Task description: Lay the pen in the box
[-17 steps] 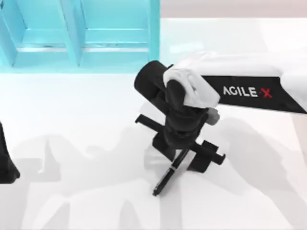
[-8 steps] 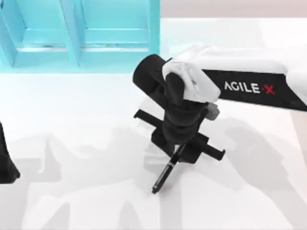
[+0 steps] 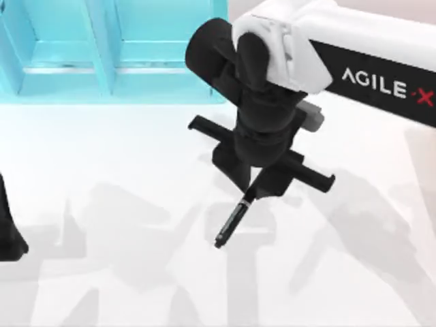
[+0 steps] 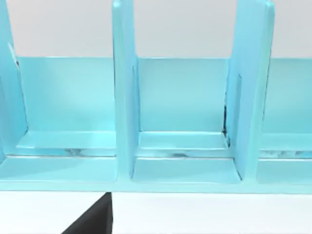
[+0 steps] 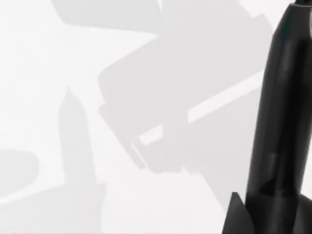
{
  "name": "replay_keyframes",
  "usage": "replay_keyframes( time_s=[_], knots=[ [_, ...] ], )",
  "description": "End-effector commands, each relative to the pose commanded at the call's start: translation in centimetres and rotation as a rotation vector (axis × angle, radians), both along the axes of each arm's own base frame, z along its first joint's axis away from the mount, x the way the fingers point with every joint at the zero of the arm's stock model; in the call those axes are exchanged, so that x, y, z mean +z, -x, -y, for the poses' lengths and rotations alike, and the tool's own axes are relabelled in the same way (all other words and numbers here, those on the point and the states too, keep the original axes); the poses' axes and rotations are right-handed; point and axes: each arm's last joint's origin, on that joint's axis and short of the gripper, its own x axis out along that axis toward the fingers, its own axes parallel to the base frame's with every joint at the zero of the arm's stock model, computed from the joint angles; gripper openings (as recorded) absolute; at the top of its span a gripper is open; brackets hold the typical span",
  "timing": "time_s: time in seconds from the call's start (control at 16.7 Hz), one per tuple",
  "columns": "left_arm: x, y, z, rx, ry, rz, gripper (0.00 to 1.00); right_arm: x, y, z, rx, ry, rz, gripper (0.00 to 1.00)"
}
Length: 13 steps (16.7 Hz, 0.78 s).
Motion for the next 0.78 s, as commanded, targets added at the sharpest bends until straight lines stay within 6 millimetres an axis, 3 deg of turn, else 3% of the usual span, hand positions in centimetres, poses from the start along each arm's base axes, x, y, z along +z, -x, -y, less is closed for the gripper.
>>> replay_keyframes(
  time_s=[0.3, 0.48, 0.66, 0.78],
  knots=[
    [0.0, 0.0, 0.0, 0.0, 0.0, 0.0, 1.0, 0.2, 0.0, 0.0, 0.0, -0.003, 0.003, 0.0],
    [0.0, 0.0, 0.0, 0.0, 0.0, 0.0, 1.0, 0.5, -1.6, 2.1, -0.044, -0.008, 0.003, 0.0],
    [0.0, 0.0, 0.0, 0.0, 0.0, 0.0, 1.0, 0.8, -5.1, 7.7, -0.166, -0.012, -0.002, 0.0],
    [0.0, 0.0, 0.0, 0.0, 0.0, 0.0, 1.0, 1.0, -7.6, 13.6, -0.288, -0.01, -0.012, 0.0]
  ],
)
